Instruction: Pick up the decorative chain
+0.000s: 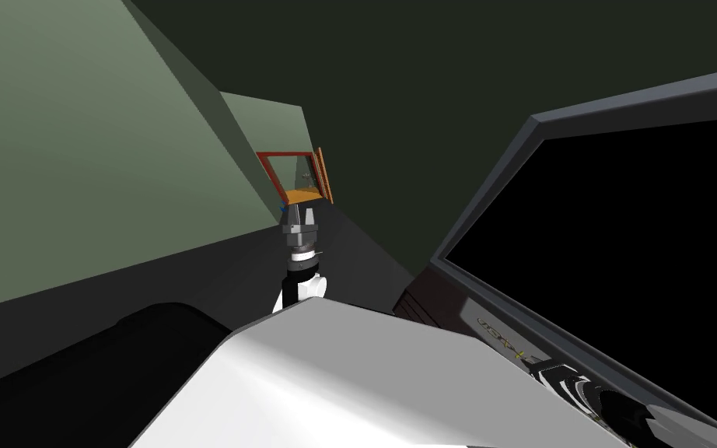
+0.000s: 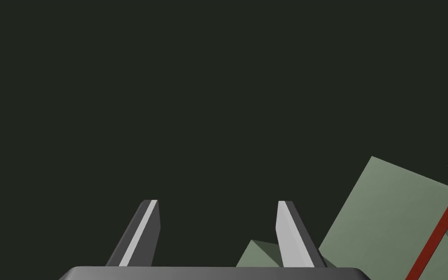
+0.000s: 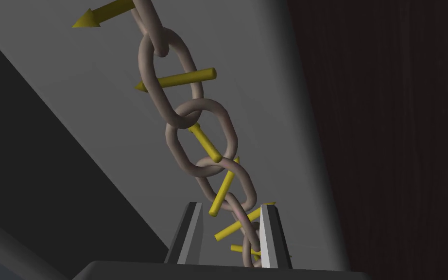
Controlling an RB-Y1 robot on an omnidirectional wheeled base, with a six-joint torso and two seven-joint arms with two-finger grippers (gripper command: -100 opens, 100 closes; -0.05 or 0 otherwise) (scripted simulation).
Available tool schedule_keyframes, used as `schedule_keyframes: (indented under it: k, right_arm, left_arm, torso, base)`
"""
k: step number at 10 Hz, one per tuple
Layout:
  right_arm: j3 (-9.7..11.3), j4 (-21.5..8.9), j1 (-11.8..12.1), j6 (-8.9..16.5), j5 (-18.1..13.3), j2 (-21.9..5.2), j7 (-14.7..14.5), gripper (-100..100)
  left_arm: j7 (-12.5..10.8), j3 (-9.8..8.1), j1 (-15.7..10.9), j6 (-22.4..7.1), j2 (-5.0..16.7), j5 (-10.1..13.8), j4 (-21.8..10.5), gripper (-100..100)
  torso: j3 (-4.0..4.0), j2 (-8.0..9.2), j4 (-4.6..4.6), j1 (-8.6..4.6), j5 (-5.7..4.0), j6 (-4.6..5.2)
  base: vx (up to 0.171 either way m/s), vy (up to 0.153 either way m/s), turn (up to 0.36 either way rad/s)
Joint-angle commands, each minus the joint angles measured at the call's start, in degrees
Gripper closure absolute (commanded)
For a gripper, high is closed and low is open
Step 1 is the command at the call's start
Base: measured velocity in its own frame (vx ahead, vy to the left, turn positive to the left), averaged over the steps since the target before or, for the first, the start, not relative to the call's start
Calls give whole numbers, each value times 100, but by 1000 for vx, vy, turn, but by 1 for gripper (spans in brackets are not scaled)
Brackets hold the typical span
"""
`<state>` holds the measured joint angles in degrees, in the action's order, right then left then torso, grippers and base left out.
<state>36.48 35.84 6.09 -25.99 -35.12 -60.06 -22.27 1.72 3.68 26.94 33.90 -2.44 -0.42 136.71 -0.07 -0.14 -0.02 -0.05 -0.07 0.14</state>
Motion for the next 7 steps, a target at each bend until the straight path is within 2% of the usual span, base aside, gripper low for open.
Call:
schedule_keyframes:
  k: [1,2,3,4,5,6,7]
  right_arm:
    - [0,0,0,0,0,0,0,100]
    - [0,0,0,0,1,1,1,100]
    - [0,0,0,0,1,1,2,0]
    - [27,44,10,-144,9,-181,73,100]
    - [38,75,20,-218,14,-283,107,100]
    - [14,179,96,-114,27,-267,86,100]
    - [17,193,108,-120,27,-286,102,0]
  left_arm:
    - [0,0,0,0,0,0,0,0]
    - [0,0,0,0,0,0,0,0]
    - [0,0,0,0,0,0,0,0]
    - [0,0,0,0,0,0,0,0]
    - [0,0,1,0,0,0,0,0]
    - [0,0,0,0,0,0,0,0]
    - [0,0,0,0,0,0,0,0]
  torso:
    - [0,0,0,0,0,0]
    - [0,0,0,0,1,-1]
    - [0,0,0,0,1,-1]
    - [0,0,0,1,1,-1]
    - [-1,-2,-1,10,8,8]
    - [-1,0,-1,23,9,7]
    - [1,1,1,16,5,1]
  base:
    - [0,0,0]
    - [0,0,0]
    - [0,0,0]
    - [21,27,-120]
    - [20,57,-123]
    - [4,27,-30]
    - [0,5,2]
